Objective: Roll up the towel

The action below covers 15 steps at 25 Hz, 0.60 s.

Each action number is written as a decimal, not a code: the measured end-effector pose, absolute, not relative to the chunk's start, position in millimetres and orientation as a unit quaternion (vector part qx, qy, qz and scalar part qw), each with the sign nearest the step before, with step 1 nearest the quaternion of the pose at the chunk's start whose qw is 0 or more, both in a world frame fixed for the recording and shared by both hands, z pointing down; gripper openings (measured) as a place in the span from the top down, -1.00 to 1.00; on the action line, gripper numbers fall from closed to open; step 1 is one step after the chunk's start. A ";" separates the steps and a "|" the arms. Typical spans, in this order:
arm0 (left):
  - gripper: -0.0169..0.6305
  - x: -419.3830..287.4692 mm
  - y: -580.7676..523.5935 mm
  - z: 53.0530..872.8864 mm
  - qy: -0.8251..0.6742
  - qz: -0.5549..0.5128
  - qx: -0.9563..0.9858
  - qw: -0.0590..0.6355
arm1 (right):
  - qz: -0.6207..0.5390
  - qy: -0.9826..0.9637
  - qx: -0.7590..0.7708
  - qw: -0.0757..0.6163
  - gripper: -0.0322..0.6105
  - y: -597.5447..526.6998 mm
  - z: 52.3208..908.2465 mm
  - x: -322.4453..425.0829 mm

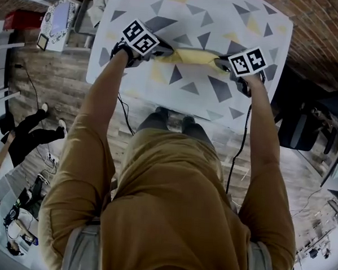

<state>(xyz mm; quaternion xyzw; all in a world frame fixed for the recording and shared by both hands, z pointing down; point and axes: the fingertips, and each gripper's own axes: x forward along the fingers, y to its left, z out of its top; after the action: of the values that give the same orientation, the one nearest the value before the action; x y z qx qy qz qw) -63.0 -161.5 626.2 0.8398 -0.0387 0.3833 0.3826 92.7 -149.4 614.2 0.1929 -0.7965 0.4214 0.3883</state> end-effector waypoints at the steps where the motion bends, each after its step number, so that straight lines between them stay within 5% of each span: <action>1: 0.63 -64.5 -164.7 628.3 -0.049 0.389 0.841 0.372 | 0.429 -0.794 0.195 0.384 0.78 -149.8 614.6 94.0; 9: 0.64 -72.1 -174.3 632.2 -0.093 0.423 0.857 0.278 | 0.371 -0.800 0.244 0.403 0.69 -157.8 612.8 113.1; 15: 0.64 -97.0 -205.0 602.8 -0.234 0.331 0.875 0.267 | 0.368 -0.809 0.261 0.377 0.65 -162.0 607.9 115.4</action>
<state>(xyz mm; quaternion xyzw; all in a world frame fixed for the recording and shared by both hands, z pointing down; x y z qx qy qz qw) -97.0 -205.0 602.8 0.8745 -0.2336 0.3310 0.2666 115.4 -162.0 607.9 0.2612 -0.8090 0.3683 0.3765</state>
